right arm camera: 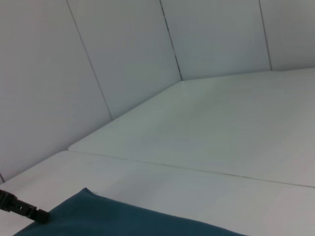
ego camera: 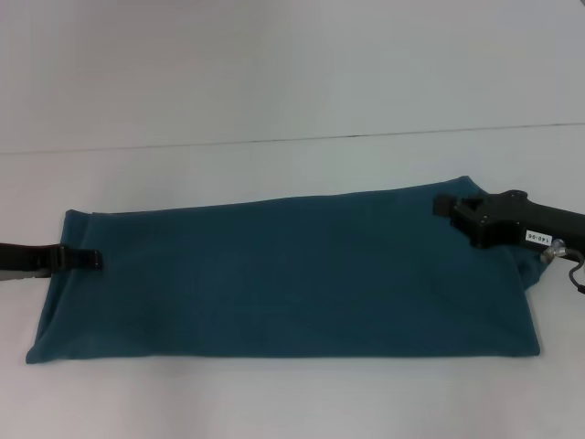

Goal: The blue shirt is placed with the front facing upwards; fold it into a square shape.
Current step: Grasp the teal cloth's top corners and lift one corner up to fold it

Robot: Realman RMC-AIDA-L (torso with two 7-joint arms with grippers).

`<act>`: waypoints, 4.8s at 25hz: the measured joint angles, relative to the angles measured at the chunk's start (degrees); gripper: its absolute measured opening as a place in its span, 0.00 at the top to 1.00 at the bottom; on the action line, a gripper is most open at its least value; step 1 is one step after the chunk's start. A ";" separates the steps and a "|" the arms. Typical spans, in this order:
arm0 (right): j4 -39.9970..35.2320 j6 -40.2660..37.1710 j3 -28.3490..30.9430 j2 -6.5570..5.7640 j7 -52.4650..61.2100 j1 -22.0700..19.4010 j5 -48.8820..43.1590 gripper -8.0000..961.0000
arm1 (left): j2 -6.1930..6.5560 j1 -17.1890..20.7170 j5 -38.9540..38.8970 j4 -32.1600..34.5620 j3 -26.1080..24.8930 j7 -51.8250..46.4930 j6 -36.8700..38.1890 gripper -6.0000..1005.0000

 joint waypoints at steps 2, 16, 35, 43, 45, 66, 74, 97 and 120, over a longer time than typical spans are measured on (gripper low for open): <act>0.00 -0.07 -0.02 0.00 0.00 0.00 -0.09 0.99 | -0.01 0.06 0.02 0.04 0.15 0.00 -0.28 0.14; -0.24 -1.20 -0.06 -0.33 1.68 0.62 -1.65 0.99 | 1.59 -1.05 0.53 5.22 -0.15 0.01 -0.99 0.14; -1.54 -2.52 -0.96 -0.07 4.36 -0.17 -2.74 0.98 | 0.83 -1.52 0.02 3.12 0.81 2.99 0.92 0.67; -1.20 -2.61 -0.41 0.08 4.08 -0.52 -2.43 0.97 | -0.96 -1.08 -0.33 -3.53 0.43 3.27 5.25 0.91; -1.04 -2.47 -0.32 0.10 3.98 -0.53 -2.29 0.97 | -1.18 -0.95 -1.54 -5.12 0.55 3.42 6.41 0.96; 17.51 6.55 0.50 0.77 -20.58 2.82 19.44 0.96 | -1.34 -1.23 -14.98 -16.78 0.72 4.31 16.26 0.98; 34.27 13.28 1.09 1.33 -38.91 11.88 27.19 0.96 | -1.34 -1.18 -20.65 -21.20 0.63 3.84 18.73 0.98; 54.40 30.54 17.76 2.18 -56.32 28.49 18.73 0.94 | -1.47 -1.11 -30.57 -26.24 0.74 4.15 22.48 0.96; 59.16 33.45 49.65 2.08 -66.85 18.72 6.66 0.93 | -1.83 -1.66 -35.79 -26.74 2.28 5.05 23.16 0.95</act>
